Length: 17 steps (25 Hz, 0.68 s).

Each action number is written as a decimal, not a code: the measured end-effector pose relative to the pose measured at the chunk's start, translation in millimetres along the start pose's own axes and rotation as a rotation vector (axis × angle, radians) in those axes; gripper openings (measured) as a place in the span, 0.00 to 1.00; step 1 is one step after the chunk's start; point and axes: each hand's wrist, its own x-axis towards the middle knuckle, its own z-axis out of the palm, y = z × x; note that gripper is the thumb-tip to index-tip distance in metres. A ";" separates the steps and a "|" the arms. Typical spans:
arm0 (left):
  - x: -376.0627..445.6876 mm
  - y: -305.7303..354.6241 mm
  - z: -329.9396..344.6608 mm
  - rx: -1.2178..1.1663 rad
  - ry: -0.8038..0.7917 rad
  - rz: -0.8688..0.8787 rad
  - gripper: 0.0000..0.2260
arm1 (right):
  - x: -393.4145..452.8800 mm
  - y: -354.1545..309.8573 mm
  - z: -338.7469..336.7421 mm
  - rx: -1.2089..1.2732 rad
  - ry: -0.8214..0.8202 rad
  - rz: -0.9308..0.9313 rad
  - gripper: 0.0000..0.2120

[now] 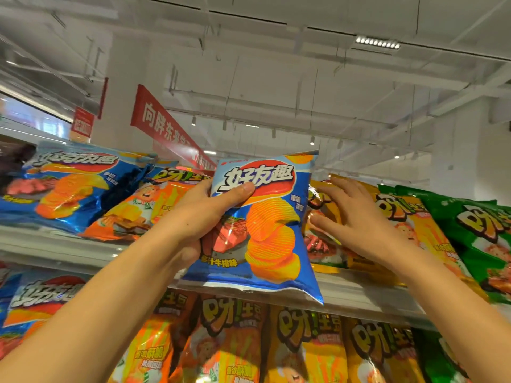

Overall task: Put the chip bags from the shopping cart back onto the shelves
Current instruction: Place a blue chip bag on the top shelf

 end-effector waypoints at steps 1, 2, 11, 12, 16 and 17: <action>0.4 2.7 -3.3 -0.010 -0.003 0.005 0.23 | -1.6 -13.2 -0.3 0.056 0.051 -0.062 0.31; 0.6 6.0 -7.2 -0.021 -0.009 0.008 0.23 | -2.7 -28.4 0.0 0.122 0.076 -0.124 0.29; -8.9 59.7 -177.2 0.021 -0.048 0.110 0.23 | 27.4 -231.1 37.8 0.485 0.185 -0.254 0.21; -9.0 67.9 -205.5 0.030 -0.032 0.119 0.23 | 37.2 -258.9 47.5 0.491 0.171 -0.261 0.20; 1.5 111.3 -307.9 0.073 0.111 0.177 0.21 | 73.8 -351.6 85.4 0.420 0.063 -0.292 0.20; 5.8 120.4 -329.7 0.084 0.158 0.212 0.19 | 80.5 -368.6 93.4 0.358 0.041 -0.308 0.22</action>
